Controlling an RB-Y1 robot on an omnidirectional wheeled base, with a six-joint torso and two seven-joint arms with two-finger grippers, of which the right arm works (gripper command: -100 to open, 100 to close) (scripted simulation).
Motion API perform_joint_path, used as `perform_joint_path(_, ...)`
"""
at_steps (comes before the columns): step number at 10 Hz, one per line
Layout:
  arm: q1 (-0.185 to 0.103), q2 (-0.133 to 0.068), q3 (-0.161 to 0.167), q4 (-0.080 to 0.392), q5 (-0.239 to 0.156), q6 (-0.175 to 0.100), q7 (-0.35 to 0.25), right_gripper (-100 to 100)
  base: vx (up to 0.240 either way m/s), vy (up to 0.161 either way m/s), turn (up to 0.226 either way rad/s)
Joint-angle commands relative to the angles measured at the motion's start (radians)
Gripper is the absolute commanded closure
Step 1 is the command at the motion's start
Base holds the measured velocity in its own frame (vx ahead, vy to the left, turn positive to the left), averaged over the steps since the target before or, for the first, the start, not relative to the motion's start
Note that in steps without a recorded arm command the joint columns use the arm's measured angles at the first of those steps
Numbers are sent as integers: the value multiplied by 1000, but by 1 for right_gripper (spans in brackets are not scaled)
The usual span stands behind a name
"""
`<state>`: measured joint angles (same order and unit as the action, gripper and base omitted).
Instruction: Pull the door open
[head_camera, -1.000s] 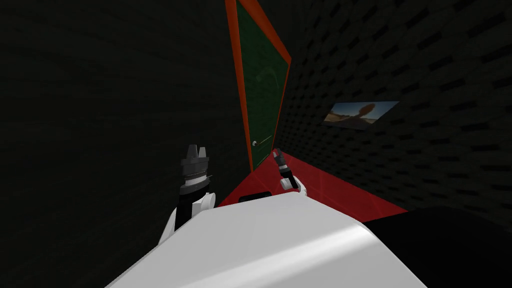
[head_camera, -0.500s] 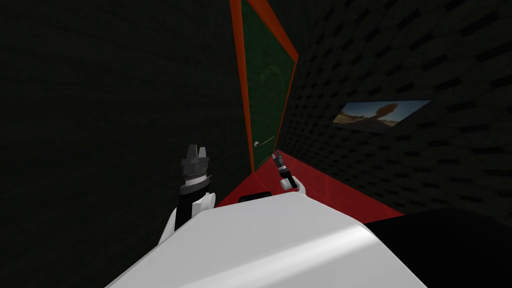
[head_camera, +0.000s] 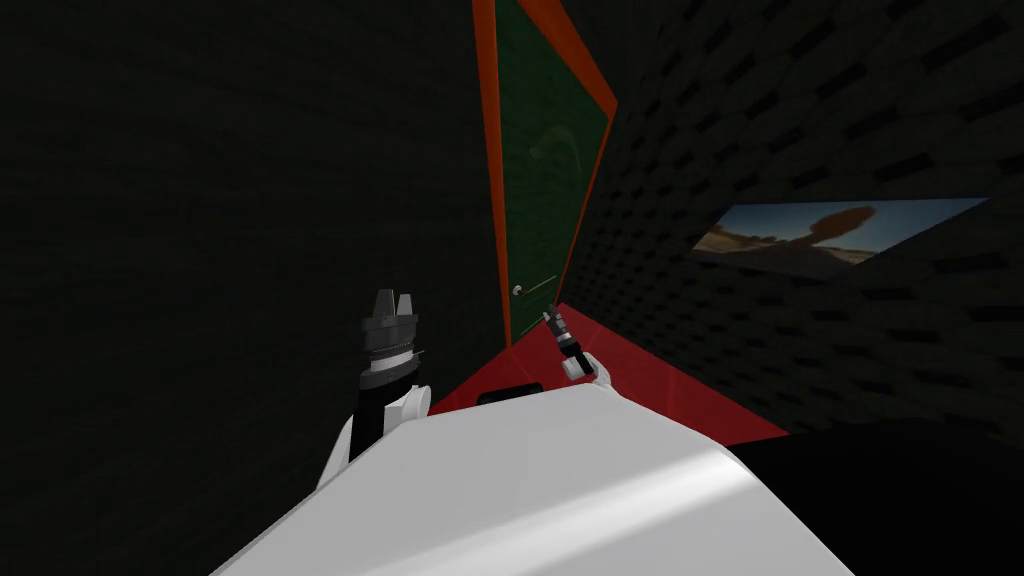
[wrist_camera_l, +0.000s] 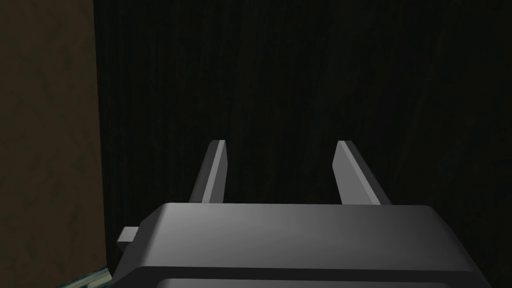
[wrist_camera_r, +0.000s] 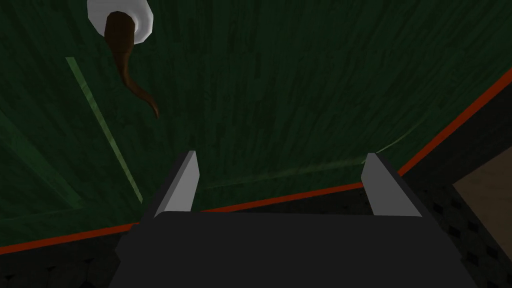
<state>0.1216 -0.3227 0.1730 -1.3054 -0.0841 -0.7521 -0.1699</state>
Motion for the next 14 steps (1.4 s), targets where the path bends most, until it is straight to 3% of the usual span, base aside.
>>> perform_joint_path(1, -13, -7, 5, 29, 0, 2, -8, -100, 48, -54, 82)
perform_joint_path(5, -74, -47, 36, 167, -2, -16, -47, -100, 55, -72, 191)
perform_joint_path(6, -74, -47, 36, 178, -2, -16, -47, -100, 47, -57, 57)
perform_joint_path(13, -152, -97, 76, 363, -3, -38, -97, -100, 39, -62, 150)
perform_joint_path(14, -152, -97, 76, 369, -3, -38, -97, -100, 28, -53, 27)
